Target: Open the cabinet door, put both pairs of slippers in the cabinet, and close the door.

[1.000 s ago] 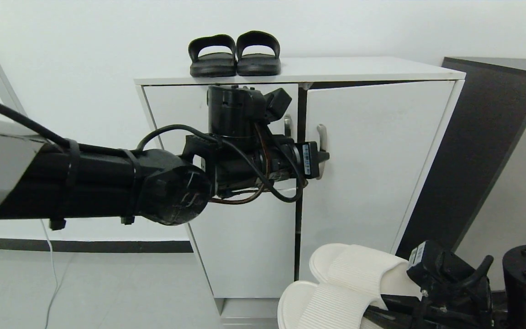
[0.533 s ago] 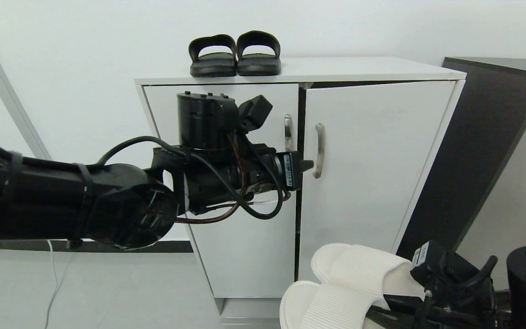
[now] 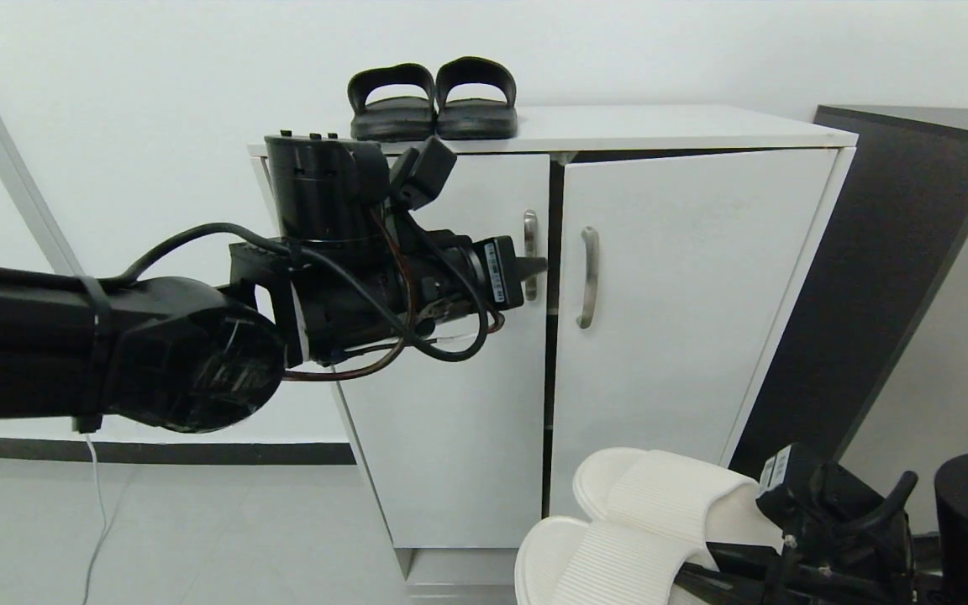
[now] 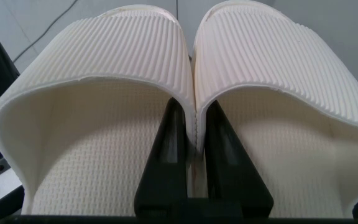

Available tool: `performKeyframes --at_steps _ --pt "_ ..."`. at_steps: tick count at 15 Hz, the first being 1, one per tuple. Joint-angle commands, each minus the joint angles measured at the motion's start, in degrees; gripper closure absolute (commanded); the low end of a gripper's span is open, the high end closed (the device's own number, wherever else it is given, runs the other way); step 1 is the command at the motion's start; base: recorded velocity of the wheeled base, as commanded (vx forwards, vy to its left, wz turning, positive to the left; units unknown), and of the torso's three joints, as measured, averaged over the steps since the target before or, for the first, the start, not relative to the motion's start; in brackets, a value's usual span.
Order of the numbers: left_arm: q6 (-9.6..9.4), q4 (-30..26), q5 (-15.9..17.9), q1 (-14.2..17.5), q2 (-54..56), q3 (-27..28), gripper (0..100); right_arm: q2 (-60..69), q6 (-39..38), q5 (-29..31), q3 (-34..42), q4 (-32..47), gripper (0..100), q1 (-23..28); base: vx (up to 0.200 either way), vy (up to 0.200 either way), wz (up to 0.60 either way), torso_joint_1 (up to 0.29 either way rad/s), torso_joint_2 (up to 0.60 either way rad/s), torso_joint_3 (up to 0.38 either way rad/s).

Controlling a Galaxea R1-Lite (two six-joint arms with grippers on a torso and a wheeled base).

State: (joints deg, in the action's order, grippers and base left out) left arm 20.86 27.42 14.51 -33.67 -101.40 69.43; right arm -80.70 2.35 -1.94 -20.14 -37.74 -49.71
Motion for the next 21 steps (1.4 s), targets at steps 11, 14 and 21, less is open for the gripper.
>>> performKeyframes --at_steps 11,14,21 --pt "0.24 -4.3 -0.5 1.4 -10.5 14.3 100 -0.2 0.1 -0.3 -0.1 -0.1 100 -0.1 0.000 0.000 0.00 0.000 0.00 0.000" --pt "0.24 -7.1 -0.6 2.0 -13.6 19.6 100 -0.2 0.1 -0.3 -0.1 -0.1 100 -0.6 0.000 0.000 0.00 0.000 0.00 0.000" --pt "2.70 -6.8 -1.9 2.1 -17.6 24.4 100 -0.7 0.2 -0.3 0.6 -0.1 100 -1.2 0.000 0.000 0.00 0.000 0.00 0.000"
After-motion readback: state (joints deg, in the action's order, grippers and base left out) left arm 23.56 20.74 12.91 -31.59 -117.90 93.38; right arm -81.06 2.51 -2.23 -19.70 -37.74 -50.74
